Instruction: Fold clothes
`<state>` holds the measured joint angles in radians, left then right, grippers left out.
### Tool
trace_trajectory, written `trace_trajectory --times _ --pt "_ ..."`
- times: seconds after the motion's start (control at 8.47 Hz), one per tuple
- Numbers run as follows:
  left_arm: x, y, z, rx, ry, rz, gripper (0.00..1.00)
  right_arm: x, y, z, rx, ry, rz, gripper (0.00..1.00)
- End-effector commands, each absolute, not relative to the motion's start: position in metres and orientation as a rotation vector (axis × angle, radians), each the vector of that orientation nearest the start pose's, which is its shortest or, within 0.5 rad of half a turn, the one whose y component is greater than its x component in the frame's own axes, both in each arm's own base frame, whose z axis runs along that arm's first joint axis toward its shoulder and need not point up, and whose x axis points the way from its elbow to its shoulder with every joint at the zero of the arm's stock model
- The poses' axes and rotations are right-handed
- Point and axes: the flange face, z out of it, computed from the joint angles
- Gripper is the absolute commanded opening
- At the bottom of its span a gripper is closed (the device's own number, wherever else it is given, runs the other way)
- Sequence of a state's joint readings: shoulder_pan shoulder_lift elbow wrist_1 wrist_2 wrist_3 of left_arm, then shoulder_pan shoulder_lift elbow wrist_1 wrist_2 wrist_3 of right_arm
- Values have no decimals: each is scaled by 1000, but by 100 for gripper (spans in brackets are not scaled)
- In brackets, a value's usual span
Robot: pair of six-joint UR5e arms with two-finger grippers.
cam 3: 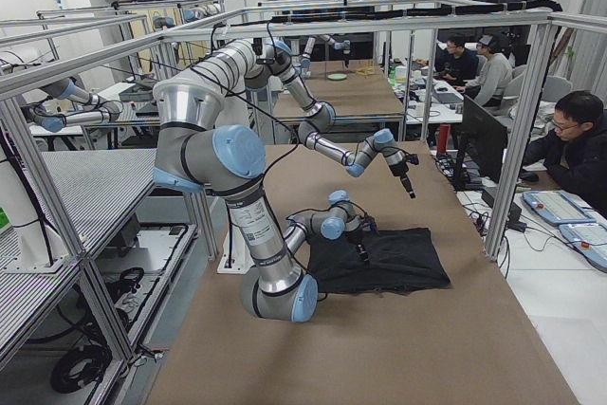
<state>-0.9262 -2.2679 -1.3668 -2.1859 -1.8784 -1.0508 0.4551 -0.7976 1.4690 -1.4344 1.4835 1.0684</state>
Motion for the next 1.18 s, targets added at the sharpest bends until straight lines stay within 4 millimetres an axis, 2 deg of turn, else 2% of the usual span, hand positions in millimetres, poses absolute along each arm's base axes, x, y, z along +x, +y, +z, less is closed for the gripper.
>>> trace_trajectory --times 0.0,0.24,0.35,0.59,0.94,1.06 --pt "367 -661 257 521 1004 -194 100 -607 -458 227 455 -657 -34 28" --pt "368 -662 260 517 998 -194 100 -604 -456 234 455 -655 -37 29" --pt "368 -662 261 516 997 -194 100 -597 -453 235 458 -664 -36 32" --pt "368 -662 261 517 998 -194 100 -584 -446 236 461 -676 -36 30" --pt "368 -662 262 516 998 -195 100 -584 -445 236 461 -677 -31 1" --pt "369 -661 263 516 996 -194 100 -584 -445 236 460 -677 -29 0"
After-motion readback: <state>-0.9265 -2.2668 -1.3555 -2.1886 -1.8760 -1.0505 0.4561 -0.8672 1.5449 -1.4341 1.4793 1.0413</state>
